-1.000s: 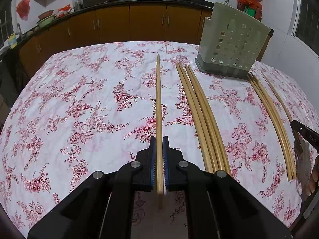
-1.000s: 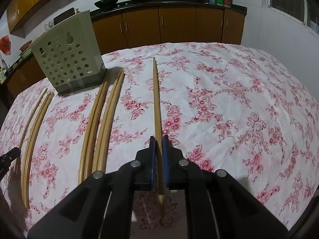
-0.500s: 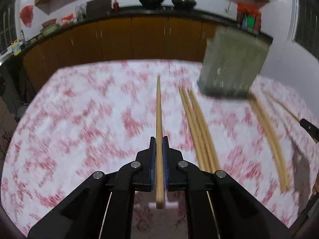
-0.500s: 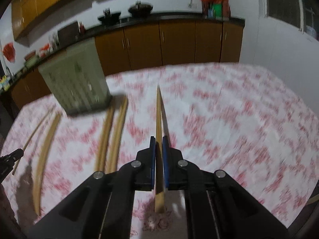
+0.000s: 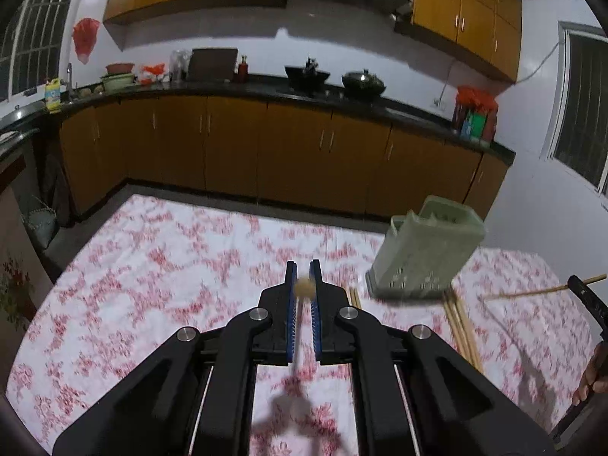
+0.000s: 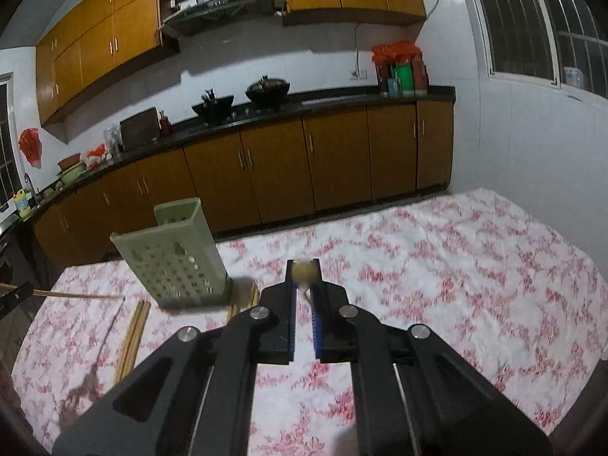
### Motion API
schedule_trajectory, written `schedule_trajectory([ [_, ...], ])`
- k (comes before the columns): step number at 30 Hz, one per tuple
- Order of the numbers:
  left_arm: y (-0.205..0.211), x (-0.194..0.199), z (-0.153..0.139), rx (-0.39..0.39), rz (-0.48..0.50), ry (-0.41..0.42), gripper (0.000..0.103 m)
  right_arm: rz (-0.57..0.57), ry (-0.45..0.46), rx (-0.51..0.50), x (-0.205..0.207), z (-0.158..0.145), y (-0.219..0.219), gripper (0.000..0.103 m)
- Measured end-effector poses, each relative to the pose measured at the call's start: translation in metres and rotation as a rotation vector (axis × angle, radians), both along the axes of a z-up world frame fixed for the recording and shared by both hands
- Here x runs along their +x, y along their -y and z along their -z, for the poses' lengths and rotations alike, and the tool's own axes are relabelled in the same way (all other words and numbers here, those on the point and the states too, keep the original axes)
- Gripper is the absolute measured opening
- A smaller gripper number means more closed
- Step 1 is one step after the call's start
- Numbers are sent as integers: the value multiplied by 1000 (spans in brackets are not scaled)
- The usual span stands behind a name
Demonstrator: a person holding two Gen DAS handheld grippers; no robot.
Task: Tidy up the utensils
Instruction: 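Lift the chopstick upright with the right tool toward the green holder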
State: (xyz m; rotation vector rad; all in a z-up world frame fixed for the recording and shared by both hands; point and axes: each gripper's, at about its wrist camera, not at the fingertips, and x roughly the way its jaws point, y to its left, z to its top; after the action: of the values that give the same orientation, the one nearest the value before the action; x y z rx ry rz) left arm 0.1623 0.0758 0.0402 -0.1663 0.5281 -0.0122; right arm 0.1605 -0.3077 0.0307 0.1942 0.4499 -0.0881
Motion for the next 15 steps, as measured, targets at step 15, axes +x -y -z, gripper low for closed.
schedule_trajectory([
  [15,30,7,-116,-59,93,283,7,-153,300,110,12,-116,-17,8],
])
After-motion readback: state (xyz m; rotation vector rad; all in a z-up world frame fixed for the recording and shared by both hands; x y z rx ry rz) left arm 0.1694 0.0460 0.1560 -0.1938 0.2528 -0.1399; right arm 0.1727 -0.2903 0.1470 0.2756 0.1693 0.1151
